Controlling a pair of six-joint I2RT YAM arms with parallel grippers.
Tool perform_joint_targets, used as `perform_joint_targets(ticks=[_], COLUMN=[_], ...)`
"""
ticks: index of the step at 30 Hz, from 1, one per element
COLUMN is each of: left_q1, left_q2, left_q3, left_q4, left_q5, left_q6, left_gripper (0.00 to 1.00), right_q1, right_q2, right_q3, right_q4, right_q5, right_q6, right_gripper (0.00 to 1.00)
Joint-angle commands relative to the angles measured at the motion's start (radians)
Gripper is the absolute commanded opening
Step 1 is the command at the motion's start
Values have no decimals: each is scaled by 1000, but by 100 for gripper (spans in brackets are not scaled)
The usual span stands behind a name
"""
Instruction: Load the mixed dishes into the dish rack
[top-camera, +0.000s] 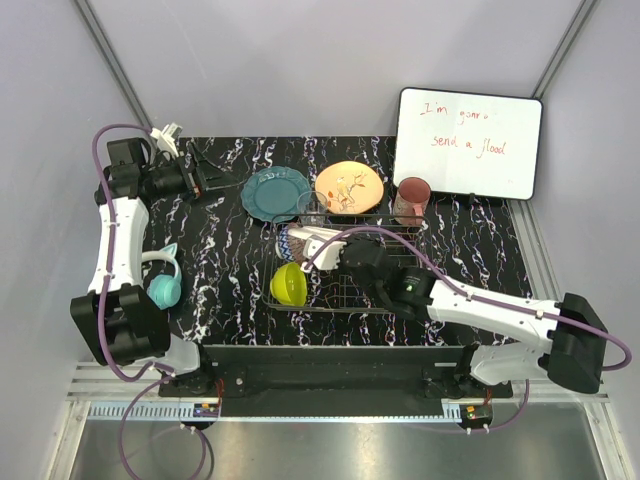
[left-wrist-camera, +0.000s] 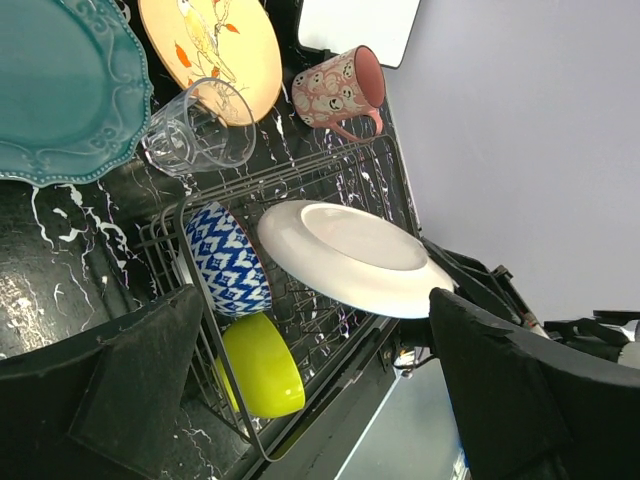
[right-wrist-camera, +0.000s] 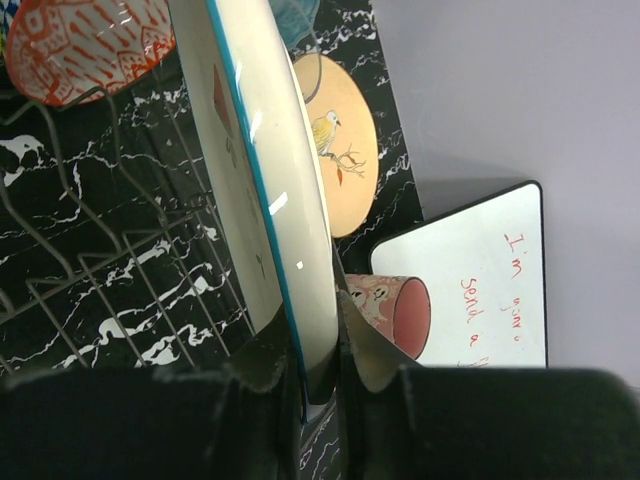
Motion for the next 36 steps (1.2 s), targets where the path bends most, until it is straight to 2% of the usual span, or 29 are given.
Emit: perform_joint_targets(ticks=[1, 20, 21, 23, 24, 26, 27, 29, 30, 32, 33, 36], left_q1=[5, 3, 3, 3, 3, 3, 3, 3, 5, 3, 2, -16], left_q2=[-13, -16, -17, -19, -16, -16, -10, 2, 22, 50, 74, 125], left_q3=[-14, -37, -40, -49, -50, -55, -55, -53, -49, -35, -27, -8], left_q4=[59, 114, 120, 125, 131, 137, 146, 158, 163, 163, 165, 175], left_q5=[-7, -4, -4, -6, -7, -12, -20, -32, -50, -70, -93, -151], left_q6=[-3, -47, -49, -50, -50, -47, -44, -38, -35, -21, -13, 6], left_gripper=[99, 99, 99, 99, 99, 99, 99, 99, 99, 99, 99, 99], right_q1=[-13, -139, -138, -139, -138, -139, -138, -139, -138, -139, -138, -124], right_q2=[3, 110, 130, 147, 153, 152, 143, 120, 107, 84, 57, -11], right_q3=[17, 0, 6, 29, 35, 40, 38, 31, 29, 20, 15, 11], right_q4=[137, 251, 254, 246, 240, 236, 233, 222, 216, 197, 188, 148], right_q5=[-7, -117, -111, -96, -94, -91, -88, -83, -82, -76, -74, -65], right_q6=[22, 85, 91, 99, 111, 120, 132, 146, 166, 188, 212, 264], right_gripper=[0, 0, 4, 18, 33, 45, 56, 65, 76, 88, 99, 100])
